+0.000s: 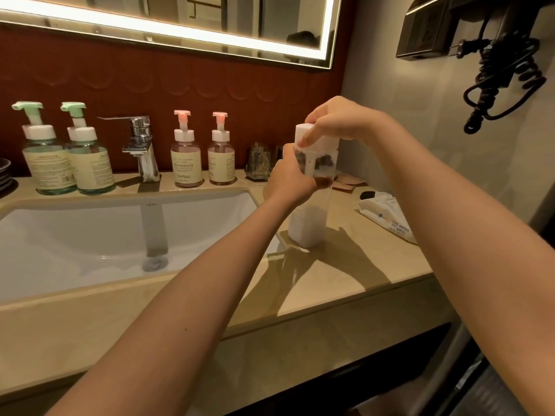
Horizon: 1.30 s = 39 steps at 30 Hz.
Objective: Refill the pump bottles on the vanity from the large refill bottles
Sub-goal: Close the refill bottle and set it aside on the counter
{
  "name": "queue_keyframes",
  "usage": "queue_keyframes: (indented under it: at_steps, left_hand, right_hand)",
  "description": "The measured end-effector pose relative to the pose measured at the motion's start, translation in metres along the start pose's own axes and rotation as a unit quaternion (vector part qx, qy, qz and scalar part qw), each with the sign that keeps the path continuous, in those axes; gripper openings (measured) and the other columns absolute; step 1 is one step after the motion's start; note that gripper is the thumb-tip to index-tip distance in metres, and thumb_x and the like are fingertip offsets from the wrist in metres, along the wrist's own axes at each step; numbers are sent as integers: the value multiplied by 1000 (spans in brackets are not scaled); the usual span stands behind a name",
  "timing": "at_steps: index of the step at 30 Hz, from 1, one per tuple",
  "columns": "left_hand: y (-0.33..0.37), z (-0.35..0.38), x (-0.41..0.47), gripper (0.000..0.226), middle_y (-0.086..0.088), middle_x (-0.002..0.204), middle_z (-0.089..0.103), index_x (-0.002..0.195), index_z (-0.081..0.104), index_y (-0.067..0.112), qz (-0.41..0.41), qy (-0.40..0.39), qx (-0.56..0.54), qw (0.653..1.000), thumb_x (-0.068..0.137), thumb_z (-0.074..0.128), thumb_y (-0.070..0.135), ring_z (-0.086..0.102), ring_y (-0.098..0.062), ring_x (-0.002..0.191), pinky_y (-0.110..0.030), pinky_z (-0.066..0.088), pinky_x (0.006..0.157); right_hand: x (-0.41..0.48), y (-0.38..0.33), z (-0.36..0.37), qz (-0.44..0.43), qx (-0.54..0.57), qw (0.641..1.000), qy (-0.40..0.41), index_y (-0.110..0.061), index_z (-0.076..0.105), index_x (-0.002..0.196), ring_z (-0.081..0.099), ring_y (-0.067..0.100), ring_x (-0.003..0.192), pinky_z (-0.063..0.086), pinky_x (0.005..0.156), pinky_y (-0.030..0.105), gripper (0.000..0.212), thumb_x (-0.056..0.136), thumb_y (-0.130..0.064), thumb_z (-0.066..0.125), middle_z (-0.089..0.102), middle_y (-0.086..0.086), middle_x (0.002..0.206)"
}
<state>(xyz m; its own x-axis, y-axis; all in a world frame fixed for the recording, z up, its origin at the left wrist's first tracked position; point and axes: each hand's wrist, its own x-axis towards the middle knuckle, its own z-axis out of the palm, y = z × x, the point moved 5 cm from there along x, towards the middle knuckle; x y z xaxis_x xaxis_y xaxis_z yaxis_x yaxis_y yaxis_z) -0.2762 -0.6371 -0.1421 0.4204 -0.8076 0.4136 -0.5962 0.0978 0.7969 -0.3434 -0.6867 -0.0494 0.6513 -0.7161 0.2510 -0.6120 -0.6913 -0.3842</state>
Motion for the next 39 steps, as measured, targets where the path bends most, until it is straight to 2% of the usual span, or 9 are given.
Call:
queue_keyframes:
  at_steps: [9,14,17,20,25,28,31,35,39]
  left_hand:
    - [-4,6,1,73,-5,124,53,130,34,16,-18,75,40,996,74,76,38,54,-22,111,-32,43,78]
    - [-3,8,8,81,-8,128,50,132,29,14,2,30,51,998,73,77,39,52,-24,114,-39,47,86]
    - [-4,13,8,92,-9,136,42,137,20,14,0,-5,21,1000,71,79,37,46,-26,122,-42,45,96]
    - [-15,21,1,107,-9,145,26,143,7,16,-27,-61,-32,997,68,81,35,34,-26,131,-44,36,107]
    - [-29,19,5,77,-8,126,46,131,32,8,-81,-25,-43,995,72,80,26,47,-23,116,-30,42,87]
    - [-25,19,21,77,-6,119,52,129,36,7,-74,-10,-66,995,70,81,28,51,-19,106,-28,43,81]
    - [-17,25,36,76,-5,123,54,131,40,9,-61,-7,-53,997,71,80,33,49,-14,100,-27,42,77]
    - [-13,39,59,77,-6,134,50,137,38,14,-62,-35,-47,996,74,77,36,50,-20,116,-34,45,91]
    - [-11,55,78,85,-7,150,30,149,13,18,-105,-107,-79,986,84,68,25,36,-28,133,-43,37,101]
  right_hand:
    - [-9,-3,5,53,26,990,128,-9,58,112,51,15,81,38,54,19,41,78,-28,70,56,5,100]
    - [-17,5,9,26,22,990,139,-11,46,132,52,20,108,42,76,23,59,82,-35,67,52,8,129]
    - [-21,19,12,54,97,982,152,-13,36,136,44,16,100,44,74,23,73,77,-40,71,47,6,130]
    - [-22,24,19,53,149,972,171,-14,29,139,46,19,111,48,82,28,84,73,-42,74,42,6,135]
    - [-17,42,39,92,347,932,53,-18,4,148,42,30,126,41,103,47,106,72,-36,77,32,10,144]
    - [-13,61,51,138,355,925,0,-19,4,148,38,34,130,34,103,55,101,76,-26,75,31,10,146]
    - [-4,76,50,172,344,923,26,-15,11,146,40,34,129,41,95,54,94,78,-28,74,30,9,148]
    - [13,94,41,182,334,914,139,-12,31,134,51,27,116,52,78,40,76,75,-30,75,46,8,131]
    - [30,114,32,157,310,913,212,-11,36,125,48,14,97,46,75,28,64,77,-30,74,49,4,120]
